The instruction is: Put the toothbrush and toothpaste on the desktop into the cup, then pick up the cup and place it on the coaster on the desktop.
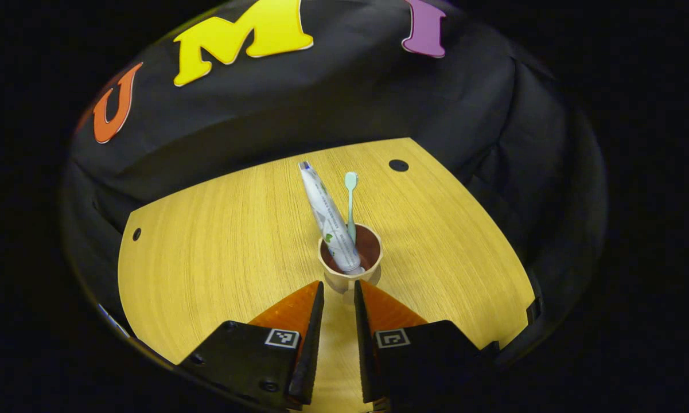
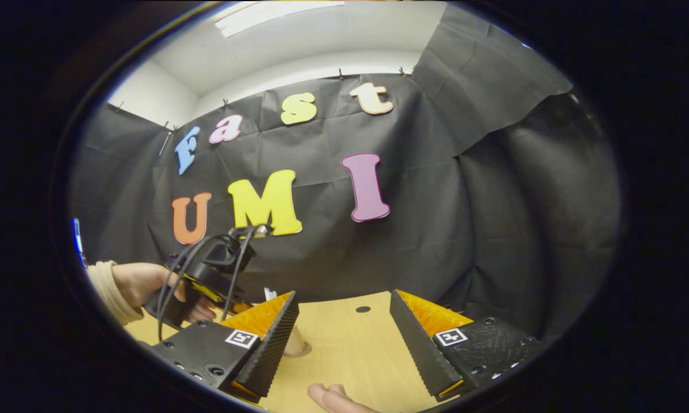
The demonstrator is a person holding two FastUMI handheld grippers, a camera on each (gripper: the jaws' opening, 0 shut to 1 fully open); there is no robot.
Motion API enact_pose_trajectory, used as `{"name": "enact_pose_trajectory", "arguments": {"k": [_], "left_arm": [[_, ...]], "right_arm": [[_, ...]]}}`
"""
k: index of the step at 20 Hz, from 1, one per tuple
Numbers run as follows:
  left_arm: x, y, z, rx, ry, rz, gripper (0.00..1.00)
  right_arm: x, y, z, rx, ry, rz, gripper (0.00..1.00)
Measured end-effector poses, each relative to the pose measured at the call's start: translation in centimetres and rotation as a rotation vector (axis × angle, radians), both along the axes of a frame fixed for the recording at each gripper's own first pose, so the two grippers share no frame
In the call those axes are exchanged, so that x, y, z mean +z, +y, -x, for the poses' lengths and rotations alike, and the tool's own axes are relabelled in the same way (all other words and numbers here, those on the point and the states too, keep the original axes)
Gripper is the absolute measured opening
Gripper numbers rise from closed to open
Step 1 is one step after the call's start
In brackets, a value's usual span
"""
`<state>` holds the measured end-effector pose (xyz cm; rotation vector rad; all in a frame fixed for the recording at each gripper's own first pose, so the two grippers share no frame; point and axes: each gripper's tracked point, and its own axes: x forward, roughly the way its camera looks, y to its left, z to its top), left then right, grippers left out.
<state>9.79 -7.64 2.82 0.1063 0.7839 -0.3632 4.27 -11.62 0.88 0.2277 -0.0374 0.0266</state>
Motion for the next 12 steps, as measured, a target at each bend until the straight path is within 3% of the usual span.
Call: {"name": "enact_pose_trajectory", "arguments": {"k": [1,4,5,8,9,11,12], "left_arm": [[2.2,0.5,0.7,0.003,-0.055,0.032,0.34],[8.2,2.5,3.4,0.029,-0.219,0.111,0.37],[9.7,3.1,4.5,0.035,-0.264,0.127,0.52],[10.3,6.4,7.8,0.072,-0.427,0.112,0.62],[10.6,7.7,8.5,0.091,-0.487,0.072,0.79],[10.1,9.6,10.0,0.128,-0.601,0.001,0.92],[9.7,10.6,10.8,0.149,-0.644,-0.011,0.92]], "right_arm": [[-0.1,0.5,0.1,0.009,-0.001,0.008,0.96],[-0.2,2.0,0.2,0.032,0.003,0.030,0.96],[-0.4,2.4,0.2,0.040,0.006,0.038,0.96],[-0.4,4.1,0.5,0.064,0.002,0.061,0.96],[-0.4,4.7,0.6,0.074,-0.003,0.069,0.96],[-1.2,5.8,0.3,0.087,0.013,0.090,0.96],[-1.5,6.3,0.3,0.096,0.020,0.096,0.96]]}}
